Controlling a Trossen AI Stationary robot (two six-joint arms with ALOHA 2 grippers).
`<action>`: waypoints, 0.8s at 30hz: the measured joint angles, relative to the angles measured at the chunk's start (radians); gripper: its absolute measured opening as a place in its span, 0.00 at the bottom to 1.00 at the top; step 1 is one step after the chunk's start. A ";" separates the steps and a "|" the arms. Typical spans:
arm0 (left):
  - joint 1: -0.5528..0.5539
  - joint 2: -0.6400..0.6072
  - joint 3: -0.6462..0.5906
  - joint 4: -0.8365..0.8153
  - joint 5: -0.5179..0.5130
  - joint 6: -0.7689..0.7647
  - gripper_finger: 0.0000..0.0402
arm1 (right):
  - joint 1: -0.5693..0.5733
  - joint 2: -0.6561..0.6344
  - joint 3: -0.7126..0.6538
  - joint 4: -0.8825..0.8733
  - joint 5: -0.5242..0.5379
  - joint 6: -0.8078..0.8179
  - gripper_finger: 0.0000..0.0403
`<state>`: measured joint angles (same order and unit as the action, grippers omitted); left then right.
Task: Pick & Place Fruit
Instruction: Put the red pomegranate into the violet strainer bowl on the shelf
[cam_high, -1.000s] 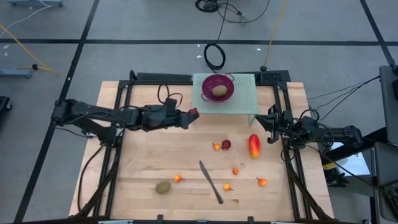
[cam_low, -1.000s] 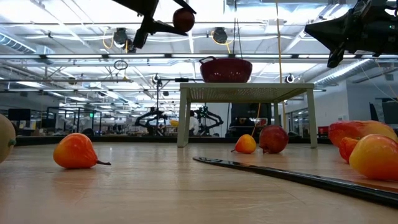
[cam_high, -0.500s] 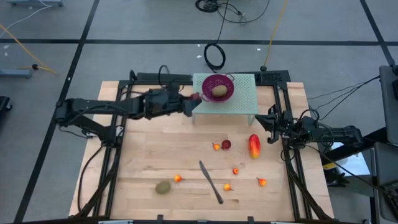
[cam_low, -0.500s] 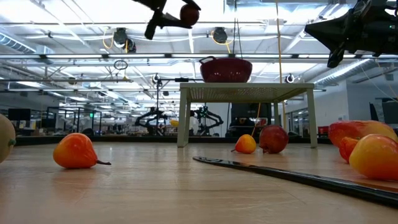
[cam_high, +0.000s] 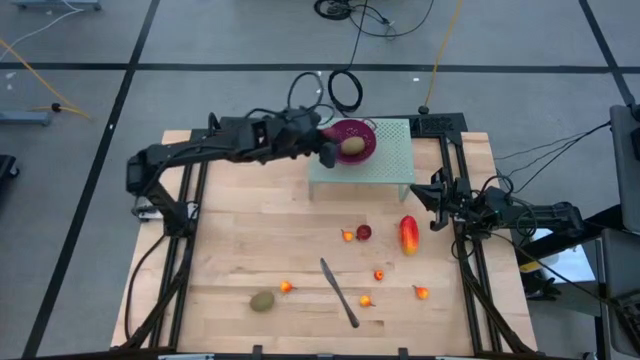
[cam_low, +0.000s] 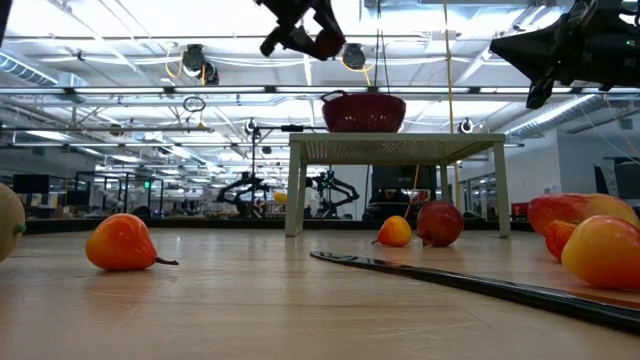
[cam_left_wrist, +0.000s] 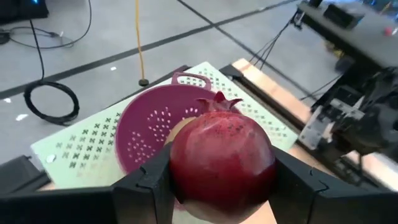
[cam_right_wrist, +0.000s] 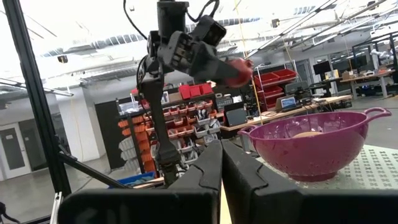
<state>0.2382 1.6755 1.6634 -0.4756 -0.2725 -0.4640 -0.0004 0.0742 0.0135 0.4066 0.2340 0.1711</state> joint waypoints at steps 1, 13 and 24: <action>0.004 0.019 0.020 -0.011 0.005 0.012 0.46 | 0.000 0.000 0.000 -0.001 0.000 0.000 0.00; 0.049 0.211 0.255 -0.179 0.027 0.098 0.46 | 0.000 0.000 0.000 0.000 0.000 0.000 0.00; 0.070 0.328 0.377 -0.285 0.047 0.143 0.47 | 0.000 0.000 0.000 0.000 0.000 0.000 0.00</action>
<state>0.3080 2.0031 2.0403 -0.7605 -0.2253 -0.3213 -0.0002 0.0746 0.0135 0.4067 0.2338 0.1713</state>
